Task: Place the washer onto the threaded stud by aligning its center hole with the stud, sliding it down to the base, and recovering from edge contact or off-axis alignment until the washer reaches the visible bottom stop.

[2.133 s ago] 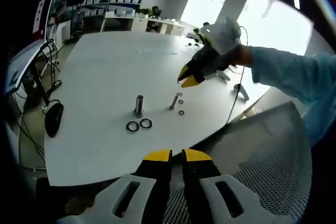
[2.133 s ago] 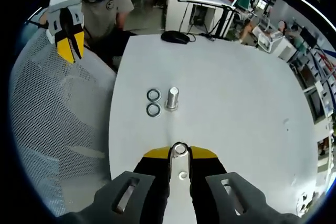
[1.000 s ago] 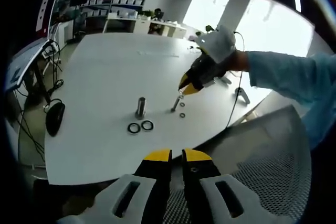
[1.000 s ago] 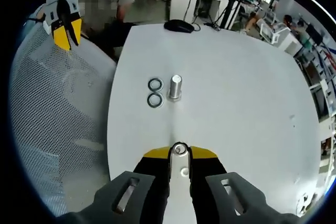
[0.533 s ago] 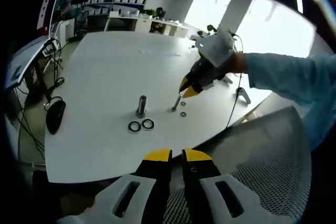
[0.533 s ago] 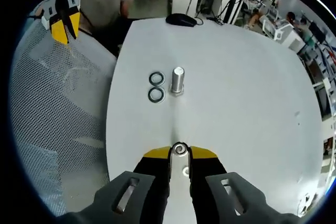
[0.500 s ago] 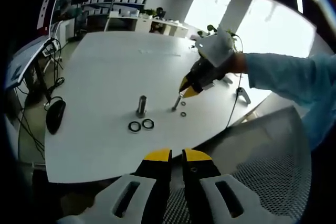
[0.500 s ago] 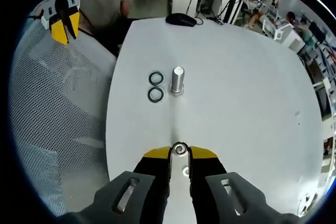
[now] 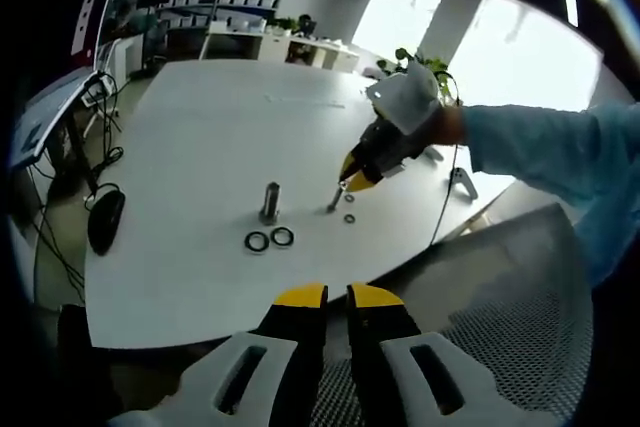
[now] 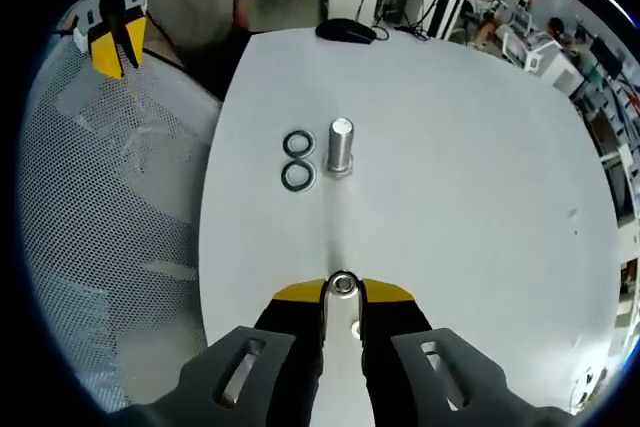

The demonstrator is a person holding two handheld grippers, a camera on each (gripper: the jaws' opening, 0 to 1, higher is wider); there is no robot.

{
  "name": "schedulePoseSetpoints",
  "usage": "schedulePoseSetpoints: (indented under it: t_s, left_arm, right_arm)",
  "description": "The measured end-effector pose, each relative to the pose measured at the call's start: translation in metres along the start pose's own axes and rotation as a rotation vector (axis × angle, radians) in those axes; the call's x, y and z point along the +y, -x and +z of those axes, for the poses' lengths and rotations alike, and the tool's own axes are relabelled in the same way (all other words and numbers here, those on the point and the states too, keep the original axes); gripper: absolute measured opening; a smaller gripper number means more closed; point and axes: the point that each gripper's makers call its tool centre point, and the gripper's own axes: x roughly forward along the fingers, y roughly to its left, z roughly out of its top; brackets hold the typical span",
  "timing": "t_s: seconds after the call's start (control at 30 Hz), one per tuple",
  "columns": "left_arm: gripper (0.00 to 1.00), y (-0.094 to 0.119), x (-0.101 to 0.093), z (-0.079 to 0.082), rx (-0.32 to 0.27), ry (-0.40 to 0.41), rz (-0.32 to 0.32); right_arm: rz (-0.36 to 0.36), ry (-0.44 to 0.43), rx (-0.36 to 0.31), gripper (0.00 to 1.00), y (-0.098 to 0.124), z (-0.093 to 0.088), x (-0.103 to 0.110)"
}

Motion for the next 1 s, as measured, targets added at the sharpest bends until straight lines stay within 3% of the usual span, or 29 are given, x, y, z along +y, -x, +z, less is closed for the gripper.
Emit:
schedulePoseSetpoints:
  t_s: [1.0]
  left_arm:
    - [0.06,0.0,0.001,-0.001,-0.001,0.015,0.006]
  right_arm:
    - [0.042,0.013,0.059,0.13,-0.034,-0.012,0.0]
